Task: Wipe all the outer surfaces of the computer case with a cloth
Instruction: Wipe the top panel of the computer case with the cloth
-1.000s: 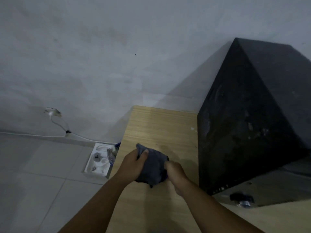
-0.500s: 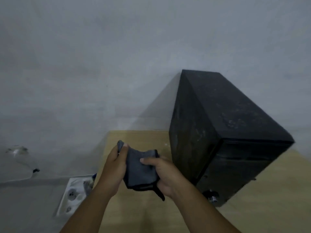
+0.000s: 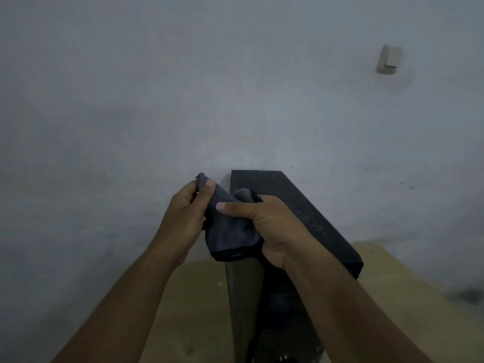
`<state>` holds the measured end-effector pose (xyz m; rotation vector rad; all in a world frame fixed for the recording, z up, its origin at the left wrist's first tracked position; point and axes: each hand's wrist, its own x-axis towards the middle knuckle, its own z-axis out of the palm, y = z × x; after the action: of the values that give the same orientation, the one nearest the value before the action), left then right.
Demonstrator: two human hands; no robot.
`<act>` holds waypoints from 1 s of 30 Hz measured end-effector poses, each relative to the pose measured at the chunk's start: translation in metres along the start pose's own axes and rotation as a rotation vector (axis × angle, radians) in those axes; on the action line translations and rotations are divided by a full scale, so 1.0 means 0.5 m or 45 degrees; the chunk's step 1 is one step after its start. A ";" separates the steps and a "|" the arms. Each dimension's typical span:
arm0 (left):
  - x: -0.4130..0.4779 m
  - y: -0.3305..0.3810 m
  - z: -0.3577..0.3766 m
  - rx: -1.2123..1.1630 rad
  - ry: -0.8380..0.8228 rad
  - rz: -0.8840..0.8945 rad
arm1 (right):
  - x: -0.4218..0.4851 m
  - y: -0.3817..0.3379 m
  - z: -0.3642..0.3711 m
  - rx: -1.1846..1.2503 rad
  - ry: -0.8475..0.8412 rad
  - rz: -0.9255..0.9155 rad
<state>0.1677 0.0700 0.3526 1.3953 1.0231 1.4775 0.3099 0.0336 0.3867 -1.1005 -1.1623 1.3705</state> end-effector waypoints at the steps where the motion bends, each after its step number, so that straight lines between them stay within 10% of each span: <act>1: 0.014 0.010 0.017 0.025 -0.037 0.027 | 0.010 -0.017 -0.021 -0.040 0.011 -0.044; 9: 0.134 0.048 0.155 0.383 -0.205 0.074 | 0.118 -0.114 -0.230 -0.371 0.059 -0.202; 30: 0.201 -0.142 0.214 0.856 0.308 -0.388 | 0.359 -0.055 -0.459 -0.972 0.149 -0.658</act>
<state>0.2745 0.1891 0.3217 1.4262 1.9193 1.1329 0.5223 0.2348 0.3777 -1.2411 -1.7905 0.4469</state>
